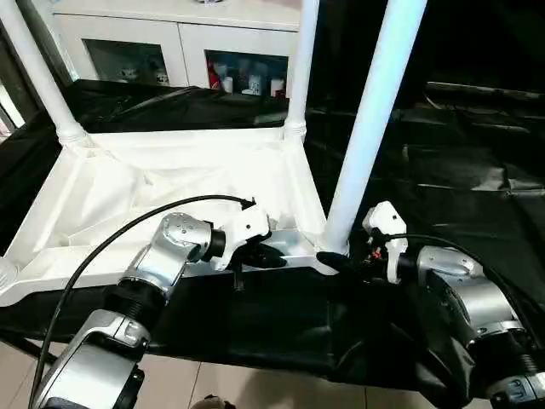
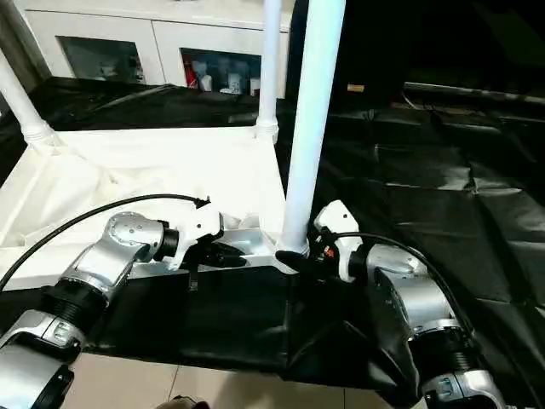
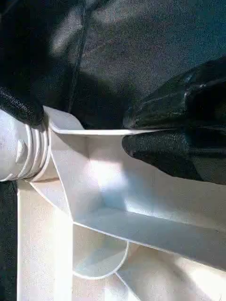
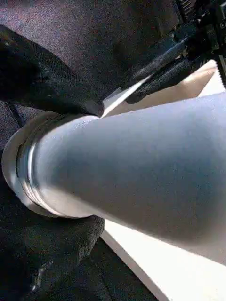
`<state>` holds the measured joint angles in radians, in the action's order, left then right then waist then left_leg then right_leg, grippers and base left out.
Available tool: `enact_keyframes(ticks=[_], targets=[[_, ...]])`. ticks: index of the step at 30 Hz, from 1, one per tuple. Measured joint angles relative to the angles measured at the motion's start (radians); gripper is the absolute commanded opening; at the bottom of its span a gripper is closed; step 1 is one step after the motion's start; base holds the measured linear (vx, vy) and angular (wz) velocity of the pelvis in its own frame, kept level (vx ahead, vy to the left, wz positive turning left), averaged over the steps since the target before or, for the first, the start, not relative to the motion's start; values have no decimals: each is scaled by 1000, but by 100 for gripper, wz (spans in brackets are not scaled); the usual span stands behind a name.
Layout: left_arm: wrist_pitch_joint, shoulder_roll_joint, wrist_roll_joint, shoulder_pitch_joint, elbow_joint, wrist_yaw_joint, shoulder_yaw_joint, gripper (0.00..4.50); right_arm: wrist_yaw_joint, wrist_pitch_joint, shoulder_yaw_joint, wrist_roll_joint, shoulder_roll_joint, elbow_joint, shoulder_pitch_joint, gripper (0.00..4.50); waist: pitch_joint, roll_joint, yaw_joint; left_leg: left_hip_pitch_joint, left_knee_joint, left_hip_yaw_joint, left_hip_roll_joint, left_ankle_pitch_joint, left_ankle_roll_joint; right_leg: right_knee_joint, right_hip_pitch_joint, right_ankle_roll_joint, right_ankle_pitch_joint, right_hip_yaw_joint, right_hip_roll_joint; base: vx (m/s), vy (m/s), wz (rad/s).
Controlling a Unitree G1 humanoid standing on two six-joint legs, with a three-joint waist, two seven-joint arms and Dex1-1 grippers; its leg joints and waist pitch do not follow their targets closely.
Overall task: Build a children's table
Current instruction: Rotate leg to tighten
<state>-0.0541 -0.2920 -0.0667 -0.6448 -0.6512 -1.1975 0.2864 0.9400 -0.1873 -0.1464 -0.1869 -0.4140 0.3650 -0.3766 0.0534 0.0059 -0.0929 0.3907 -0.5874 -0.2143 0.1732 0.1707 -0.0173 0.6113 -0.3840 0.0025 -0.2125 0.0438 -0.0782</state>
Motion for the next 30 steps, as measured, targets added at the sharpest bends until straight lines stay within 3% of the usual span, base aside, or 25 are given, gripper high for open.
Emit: enact_keyframes(ticks=[8, 13, 19, 24, 26, 30], targets=[[-10, 23, -12, -14, -27, 84, -8, 0, -132, 34, 35, 6, 71, 55, -2, 275, 0, 0, 7, -1, -1, 0, 0, 0, 0, 0, 0, 0, 0, -1, 0, 0, 0, 0], [-32, 133, -55, -96, -154, 296, -15, 0, -470, 58, 128, 24, 220, 164, -51, 274, -1, 0, 13, -2, -3, 0, 0, 0, 0, 1, 2, -1, 1, -1, 0, 0, 0, 0], [-52, 218, -76, -149, -242, 450, -18, 0, -756, 84, 170, 70, 330, 234, -100, 274, -2, 1, 12, -5, -2, 0, -1, 0, 0, 0, 5, -1, 1, -2, 0, 0, 0, 0], [-30, 224, -85, -161, -271, 469, -23, 0, -788, 137, 168, 96, 350, 283, -121, 274, -2, 1, 12, -5, -2, 0, -1, 0, 0, 0, 5, -1, 1, -2, 0, 0, 0, 0], [-24, 221, -85, -161, -271, 463, -22, 0, -750, 151, 168, 96, 337, 291, -121, 330, -2, 2, 13, -5, -1, 0, -1, 0, 0, 0, 4, -1, 1, -2, 0, 0, 0, 0], [0, 197, -84, -160, -277, 444, -24, 0, -654, 160, 156, 94, 300, 298, -121, 364, -2, 2, 12, -5, 1, 0, 0, 0, 0, 0, 3, 0, 1, -1, 0, 0, 0, 0]])
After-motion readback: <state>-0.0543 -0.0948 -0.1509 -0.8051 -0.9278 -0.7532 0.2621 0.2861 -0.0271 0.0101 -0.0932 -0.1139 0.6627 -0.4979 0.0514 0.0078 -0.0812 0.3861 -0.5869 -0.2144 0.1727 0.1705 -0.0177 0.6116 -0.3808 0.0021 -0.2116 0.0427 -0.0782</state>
